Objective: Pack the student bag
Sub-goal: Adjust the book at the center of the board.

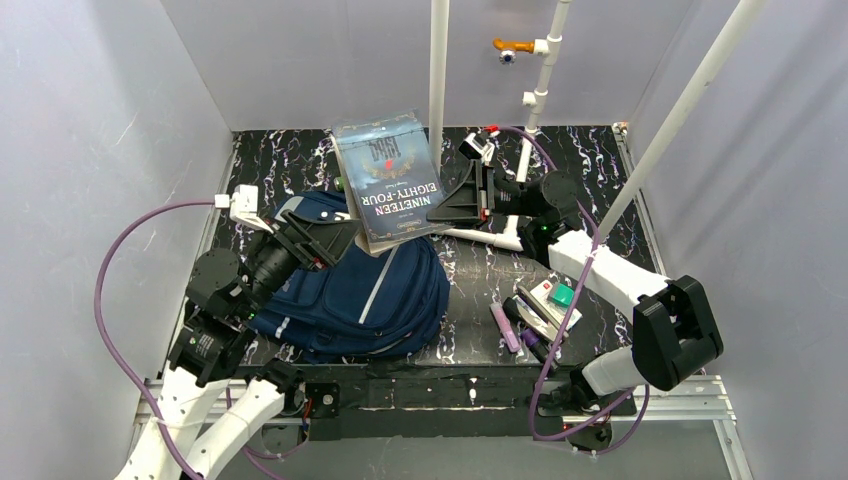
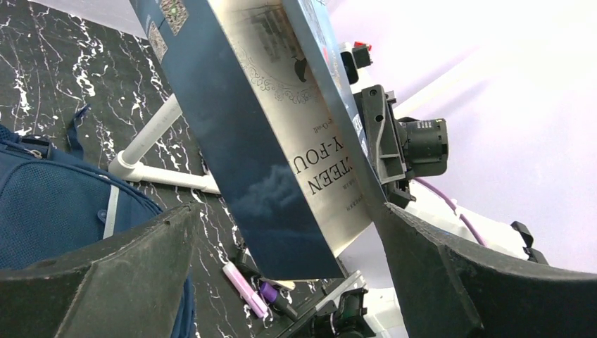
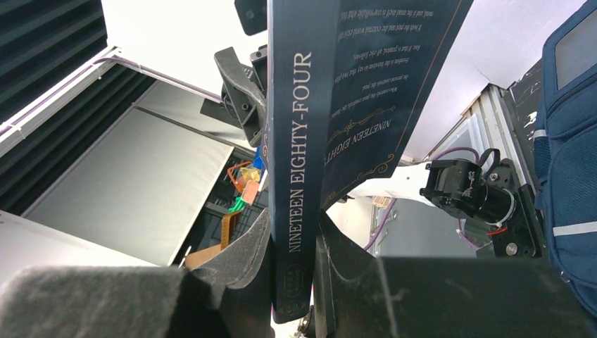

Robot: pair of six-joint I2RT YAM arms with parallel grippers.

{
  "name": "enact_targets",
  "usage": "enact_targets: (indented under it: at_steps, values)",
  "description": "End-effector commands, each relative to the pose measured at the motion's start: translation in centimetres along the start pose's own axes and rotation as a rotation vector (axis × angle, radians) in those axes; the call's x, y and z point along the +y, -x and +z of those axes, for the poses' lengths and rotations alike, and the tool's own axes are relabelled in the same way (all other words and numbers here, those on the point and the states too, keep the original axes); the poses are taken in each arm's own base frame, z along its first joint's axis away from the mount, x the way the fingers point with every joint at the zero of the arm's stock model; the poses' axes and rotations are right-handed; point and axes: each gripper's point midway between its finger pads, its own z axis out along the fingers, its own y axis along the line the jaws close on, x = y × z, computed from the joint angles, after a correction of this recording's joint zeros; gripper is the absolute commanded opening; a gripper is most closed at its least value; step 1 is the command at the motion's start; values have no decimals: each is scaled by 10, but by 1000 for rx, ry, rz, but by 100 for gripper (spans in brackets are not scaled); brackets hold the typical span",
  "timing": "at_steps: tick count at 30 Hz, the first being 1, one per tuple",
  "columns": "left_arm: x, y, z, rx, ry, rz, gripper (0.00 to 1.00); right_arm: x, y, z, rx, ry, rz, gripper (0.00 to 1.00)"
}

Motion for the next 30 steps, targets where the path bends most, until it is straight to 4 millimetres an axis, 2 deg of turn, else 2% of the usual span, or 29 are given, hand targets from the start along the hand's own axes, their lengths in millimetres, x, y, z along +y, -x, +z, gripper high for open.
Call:
enact_targets:
  at_steps: [1, 6, 8, 15, 19, 23, 26, 28, 30]
  values:
    - [-4, 6, -6, -23, -7, -1, 98, 60, -7, -1, -11, 153, -220, 1]
    - [18, -4, 0, 15, 89, -20, 87, 78, -8, -3, -7, 244, -201, 1]
    - [26, -8, -1, 16, 114, -14, 85, 89, -9, -6, -8, 296, -190, 1]
    - [42, -8, -3, -23, 165, -2, 74, 107, -6, -8, -15, 367, -151, 1]
    - [55, -11, -1, -30, 213, -18, 72, 117, -4, -10, -20, 408, -141, 1]
    - [59, -10, -4, -65, 220, -30, 71, 119, -3, -12, -20, 445, -127, 1]
    - [58, -10, -3, -63, 211, -26, 62, 118, -2, -13, -23, 454, -120, 1]
    - [51, -12, 4, -43, 175, -37, 56, 118, -2, -12, -19, 460, -117, 1]
    - [40, -18, 16, 2, 115, -58, 55, 119, -2, -12, -14, 465, -115, 1]
